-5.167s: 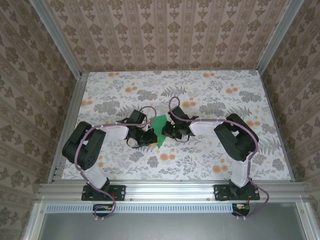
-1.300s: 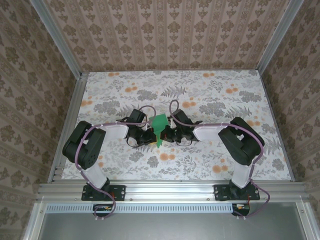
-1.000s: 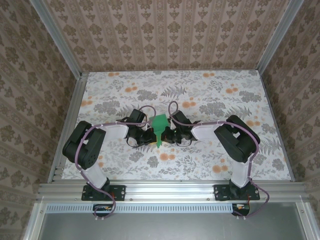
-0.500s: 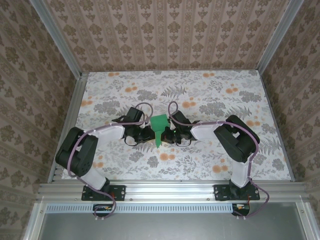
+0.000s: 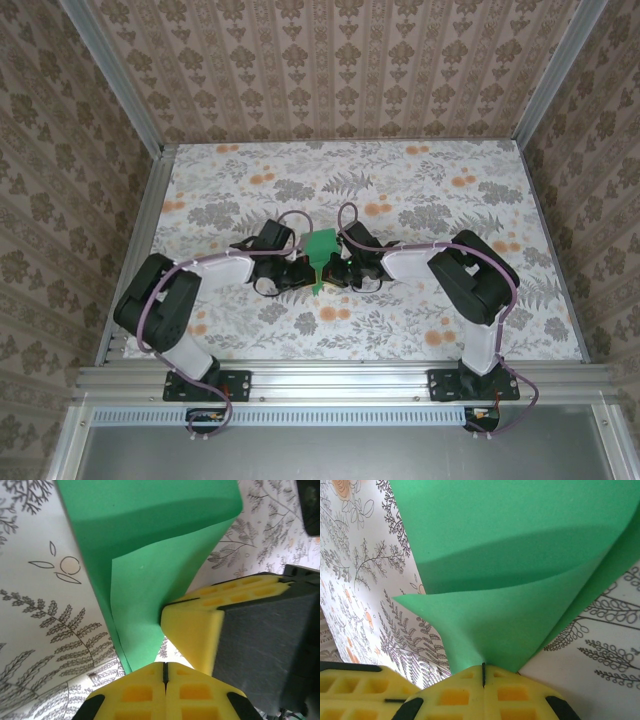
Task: Fold a paper plane with a square sheet of paper (pick it up from the middle)
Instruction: Third fold the triangle at the center of the table.
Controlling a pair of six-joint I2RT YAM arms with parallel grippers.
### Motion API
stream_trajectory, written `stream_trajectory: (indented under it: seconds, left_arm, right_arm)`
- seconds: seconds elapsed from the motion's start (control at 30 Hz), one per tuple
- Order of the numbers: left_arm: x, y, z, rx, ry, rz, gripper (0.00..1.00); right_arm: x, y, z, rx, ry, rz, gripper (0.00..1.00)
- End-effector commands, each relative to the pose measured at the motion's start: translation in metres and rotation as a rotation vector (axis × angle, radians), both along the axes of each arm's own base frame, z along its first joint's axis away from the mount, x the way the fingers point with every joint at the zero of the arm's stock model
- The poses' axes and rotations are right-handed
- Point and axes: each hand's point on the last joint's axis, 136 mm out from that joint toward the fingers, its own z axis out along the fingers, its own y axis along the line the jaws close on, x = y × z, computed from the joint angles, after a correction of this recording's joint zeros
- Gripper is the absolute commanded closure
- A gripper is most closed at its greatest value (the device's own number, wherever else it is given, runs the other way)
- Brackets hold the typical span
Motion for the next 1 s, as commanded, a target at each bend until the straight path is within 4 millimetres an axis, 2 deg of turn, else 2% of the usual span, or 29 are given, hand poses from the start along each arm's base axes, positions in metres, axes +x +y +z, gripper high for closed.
stream_trajectory:
  seconds: [0.0,0.2,0.33,0.53,0.67,0.97]
  left_arm:
    - [-0.004,-0.006,-0.008,-0.008,0.034,-0.014,0.99]
    - [-0.004,0.005,-0.026,0.073,0.059,0.003,1.0]
    - [-0.007,0.012,-0.031,0.117,0.065,0.006,1.0]
    - [-0.008,0.018,-0.033,0.141,0.066,0.01,1.0]
    - [-0.008,0.017,-0.033,0.139,0.066,0.009,1.0]
    - [-0.008,0.017,-0.031,0.139,0.065,0.01,1.0]
  right_arm:
    - [-0.005,-0.012,-0.015,-0.076,0.049,-0.031,0.94]
    - [-0.002,-0.001,0.0,-0.021,0.0,0.031,0.93]
    - [0.004,0.008,0.021,0.031,-0.072,0.101,0.92]
    - [0.028,-0.01,0.045,0.026,-0.164,0.082,0.9]
    - [0.035,-0.017,0.041,-0.001,-0.17,0.107,0.89]
    - [0.038,-0.009,0.023,-0.009,-0.13,0.148,0.89]
